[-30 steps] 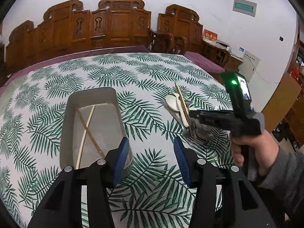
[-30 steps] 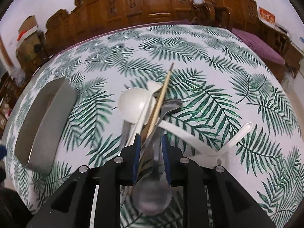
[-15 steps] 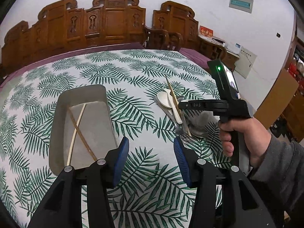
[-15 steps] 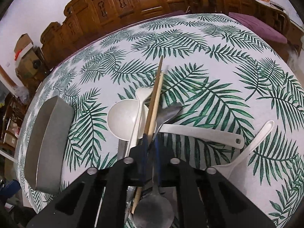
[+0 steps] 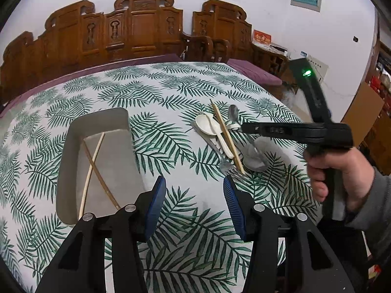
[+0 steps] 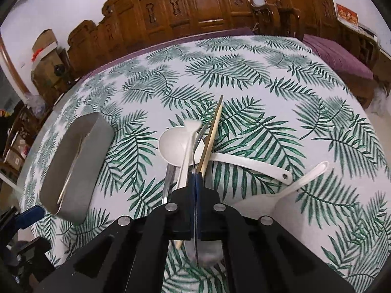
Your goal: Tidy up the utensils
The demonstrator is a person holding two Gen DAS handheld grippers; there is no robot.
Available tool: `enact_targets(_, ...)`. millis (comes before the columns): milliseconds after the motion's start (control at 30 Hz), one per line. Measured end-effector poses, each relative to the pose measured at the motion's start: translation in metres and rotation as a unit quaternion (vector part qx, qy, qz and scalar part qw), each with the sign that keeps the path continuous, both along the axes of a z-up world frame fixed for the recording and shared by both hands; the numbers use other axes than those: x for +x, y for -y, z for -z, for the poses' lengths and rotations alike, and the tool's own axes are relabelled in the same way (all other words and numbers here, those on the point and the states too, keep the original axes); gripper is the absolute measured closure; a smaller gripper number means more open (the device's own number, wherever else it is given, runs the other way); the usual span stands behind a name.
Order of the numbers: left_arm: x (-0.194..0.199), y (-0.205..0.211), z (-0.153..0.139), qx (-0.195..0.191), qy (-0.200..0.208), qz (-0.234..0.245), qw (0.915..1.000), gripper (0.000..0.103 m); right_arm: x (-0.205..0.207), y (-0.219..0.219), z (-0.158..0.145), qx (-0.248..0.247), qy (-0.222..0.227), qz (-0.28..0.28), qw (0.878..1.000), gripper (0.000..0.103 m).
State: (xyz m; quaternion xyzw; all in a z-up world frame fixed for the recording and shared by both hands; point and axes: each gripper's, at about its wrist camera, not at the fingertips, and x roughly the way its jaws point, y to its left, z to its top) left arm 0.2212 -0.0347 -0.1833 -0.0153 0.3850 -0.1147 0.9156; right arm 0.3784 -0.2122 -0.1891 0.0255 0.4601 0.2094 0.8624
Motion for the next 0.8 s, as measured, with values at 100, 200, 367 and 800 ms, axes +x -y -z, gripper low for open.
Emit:
enact_targets(100,-0.002,0.006,0.001,0.005,0.001,0.003,1.0,0.057,-0.009,0.009,-0.011,0.001,0.012,-0.004,1.0,0.101)
enact_targets(200,-0.003,0.013,-0.001,0.01,0.004,0.004,0.9999,0.057,-0.018,0.021,-0.02,0.006,0.02,-0.007,1.0,0.101)
enact_targets(367,-0.002,0.022,-0.007,0.014,0.011,0.007,0.9998,0.057,-0.034,0.045,-0.025,0.002,0.032,-0.011,0.999,0.101)
enact_targets(800,0.046,0.062,0.011,0.037,-0.023,0.027,0.9987,0.076,-0.041,0.078,-0.018,-0.004,0.033,-0.021,0.999,0.101)
